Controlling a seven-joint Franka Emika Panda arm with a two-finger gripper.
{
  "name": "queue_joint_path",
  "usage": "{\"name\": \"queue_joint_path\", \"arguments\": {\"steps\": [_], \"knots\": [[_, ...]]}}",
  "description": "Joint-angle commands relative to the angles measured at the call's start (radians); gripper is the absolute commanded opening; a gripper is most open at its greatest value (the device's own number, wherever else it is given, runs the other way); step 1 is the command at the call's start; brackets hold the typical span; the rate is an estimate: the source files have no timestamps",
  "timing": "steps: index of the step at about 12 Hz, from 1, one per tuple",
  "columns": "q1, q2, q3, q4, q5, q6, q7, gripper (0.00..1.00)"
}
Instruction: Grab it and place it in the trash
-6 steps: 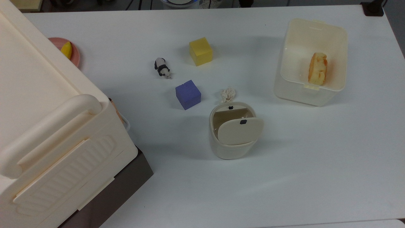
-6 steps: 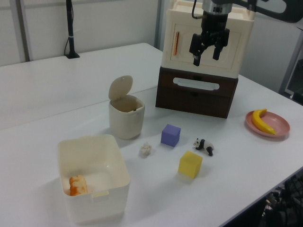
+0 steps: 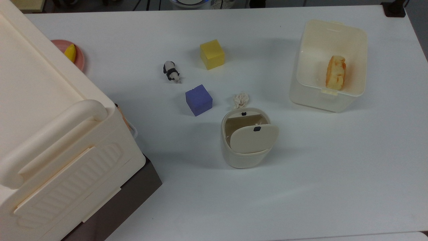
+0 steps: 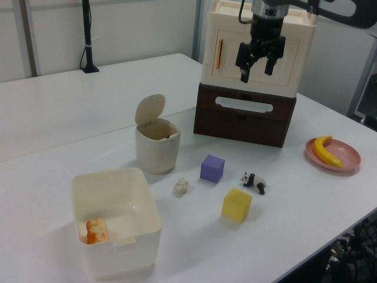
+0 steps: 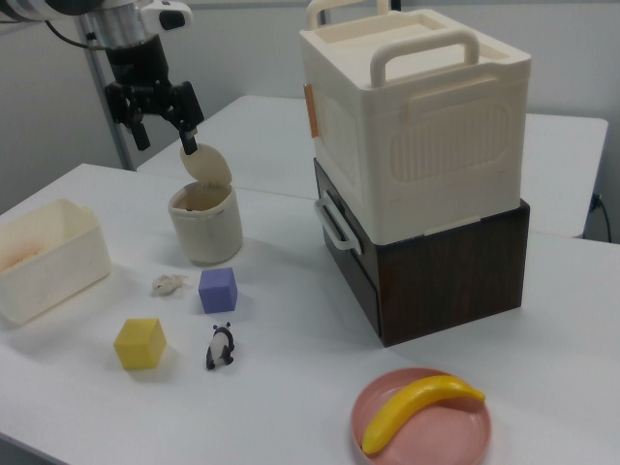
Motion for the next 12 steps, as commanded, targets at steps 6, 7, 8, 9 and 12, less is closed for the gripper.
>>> {"name": "queue_joint_path", "arguments": {"steps": [6, 7, 8, 9, 12], "knots": [[0.002, -0.023, 0.005, -0.035, -0.009, 0.018, -0.039, 1.0], [0.003, -0.02, 0.005, -0.035, -0.004, 0.022, -0.035, 1.0], [0.005, -0.017, 0.006, -0.035, 0.0, 0.027, -0.032, 1.0], [0.011, -0.008, 0.006, -0.035, 0.0, 0.029, -0.027, 1.0], [0.026, 0.0, 0.006, -0.031, -0.001, 0.024, -0.024, 1.0]]}}
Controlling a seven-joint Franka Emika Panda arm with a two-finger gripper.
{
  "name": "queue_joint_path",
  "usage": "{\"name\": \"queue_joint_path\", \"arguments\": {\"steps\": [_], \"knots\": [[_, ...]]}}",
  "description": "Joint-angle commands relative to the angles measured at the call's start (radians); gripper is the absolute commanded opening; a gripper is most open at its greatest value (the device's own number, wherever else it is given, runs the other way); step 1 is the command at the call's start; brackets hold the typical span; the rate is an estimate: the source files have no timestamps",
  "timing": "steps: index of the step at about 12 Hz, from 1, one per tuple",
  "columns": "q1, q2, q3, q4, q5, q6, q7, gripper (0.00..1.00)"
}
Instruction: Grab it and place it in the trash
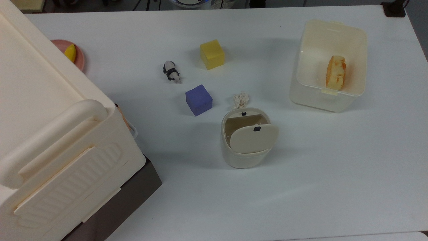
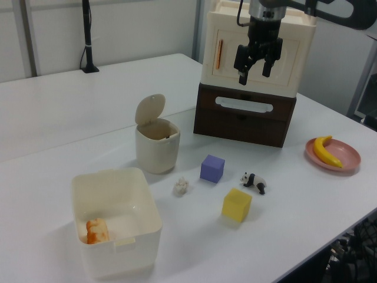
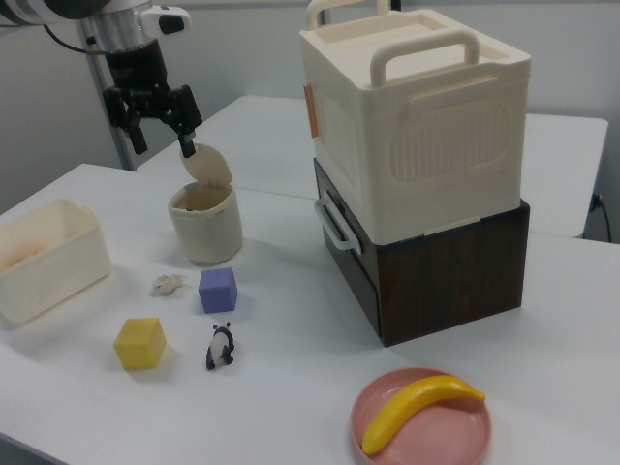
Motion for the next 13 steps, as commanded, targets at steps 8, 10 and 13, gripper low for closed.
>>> {"name": "queue_joint_path", "arguments": {"steps": [8, 10, 13], "knots": [[0.023, 0.024, -0.002, -0.017, -0.008, 0.03, -0.004, 1.0], [0.026, 0.024, -0.002, -0.021, -0.006, 0.024, -0.004, 1.0], [0.043, 0.024, -0.002, -0.019, -0.011, 0.023, -0.004, 1.0]]}}
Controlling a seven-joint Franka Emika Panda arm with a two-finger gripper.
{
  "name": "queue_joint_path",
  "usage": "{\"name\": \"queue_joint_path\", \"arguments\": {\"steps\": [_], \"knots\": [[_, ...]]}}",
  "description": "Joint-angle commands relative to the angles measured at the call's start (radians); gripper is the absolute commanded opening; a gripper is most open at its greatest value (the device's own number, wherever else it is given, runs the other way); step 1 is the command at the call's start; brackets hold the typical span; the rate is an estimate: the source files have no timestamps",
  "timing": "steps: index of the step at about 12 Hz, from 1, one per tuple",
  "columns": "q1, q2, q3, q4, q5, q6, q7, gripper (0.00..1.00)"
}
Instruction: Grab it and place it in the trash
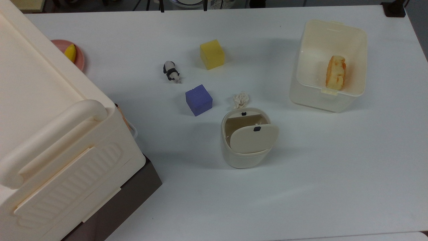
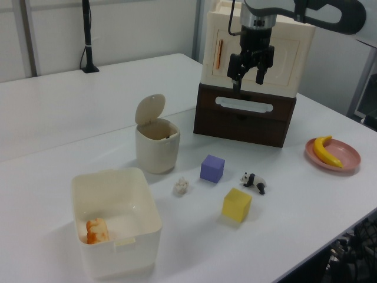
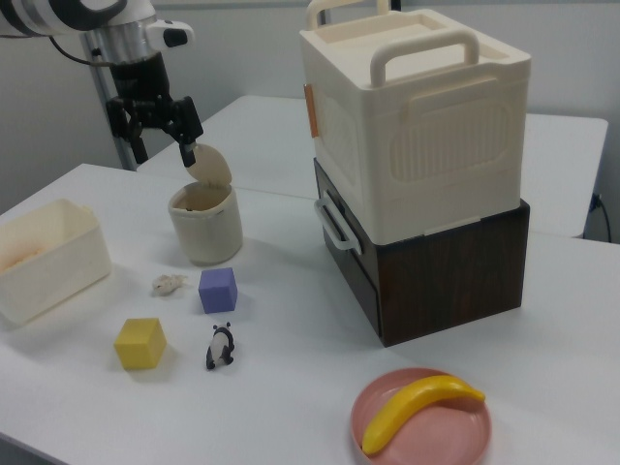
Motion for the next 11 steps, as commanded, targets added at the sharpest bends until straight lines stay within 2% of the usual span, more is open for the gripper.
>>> {"name": "queue_joint_path", "arguments": {"steps": [1, 5, 8, 11], "knots": [[0.027, -0.014, -0.004, -0.019, -0.012, 0.024, -0.004, 1.0], [0.077, 0.026, -0.004, -0.017, -0.026, 0.032, 0.007, 1.0], [0.085, 0.03, -0.004, -0.019, -0.037, 0.033, 0.011, 1.0], [0.129, 0.07, -0.002, -0.019, -0.041, 0.104, 0.036, 1.0]]}}
